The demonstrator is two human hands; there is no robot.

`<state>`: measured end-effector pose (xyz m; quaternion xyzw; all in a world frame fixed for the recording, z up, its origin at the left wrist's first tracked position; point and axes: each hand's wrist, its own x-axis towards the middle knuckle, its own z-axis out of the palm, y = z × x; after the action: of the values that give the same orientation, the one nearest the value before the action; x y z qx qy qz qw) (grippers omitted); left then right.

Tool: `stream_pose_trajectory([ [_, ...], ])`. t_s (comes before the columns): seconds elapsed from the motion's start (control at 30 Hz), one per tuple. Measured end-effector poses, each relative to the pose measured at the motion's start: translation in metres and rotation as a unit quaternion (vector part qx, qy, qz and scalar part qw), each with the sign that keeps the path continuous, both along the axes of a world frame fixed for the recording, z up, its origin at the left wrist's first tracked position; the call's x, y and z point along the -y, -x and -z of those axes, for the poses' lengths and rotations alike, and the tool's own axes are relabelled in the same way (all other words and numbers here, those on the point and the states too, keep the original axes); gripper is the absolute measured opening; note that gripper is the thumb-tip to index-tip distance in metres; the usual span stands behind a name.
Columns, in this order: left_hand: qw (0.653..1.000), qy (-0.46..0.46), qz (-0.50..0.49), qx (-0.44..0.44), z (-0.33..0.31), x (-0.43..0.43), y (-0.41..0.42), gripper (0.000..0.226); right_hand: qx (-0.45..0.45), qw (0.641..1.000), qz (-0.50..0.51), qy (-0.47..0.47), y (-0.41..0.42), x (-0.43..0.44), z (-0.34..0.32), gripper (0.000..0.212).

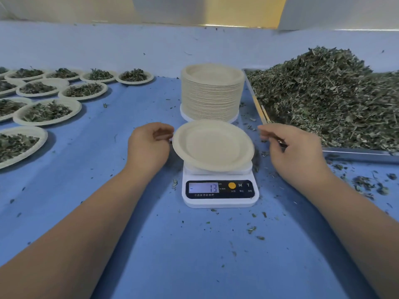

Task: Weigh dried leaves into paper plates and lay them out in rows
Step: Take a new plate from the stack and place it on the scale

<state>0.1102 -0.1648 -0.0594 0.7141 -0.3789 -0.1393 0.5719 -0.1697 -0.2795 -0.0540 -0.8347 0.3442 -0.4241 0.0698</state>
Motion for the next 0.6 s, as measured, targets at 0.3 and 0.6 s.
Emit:
stream_pose_trajectory([
  [0.3, 0.949, 0.104, 0.088, -0.285, -0.015, -0.003, 0.026, 0.043, -0.056, 0.993, 0.086, -0.052, 0.003, 0.001, -0.005, 0.034],
  [0.6, 0.961, 0.023, 0.146, -0.233, -0.007, 0.003, 0.027, 0.066, -0.068, 0.992, 0.09, -0.064, 0.002, 0.001, -0.003, 0.036],
])
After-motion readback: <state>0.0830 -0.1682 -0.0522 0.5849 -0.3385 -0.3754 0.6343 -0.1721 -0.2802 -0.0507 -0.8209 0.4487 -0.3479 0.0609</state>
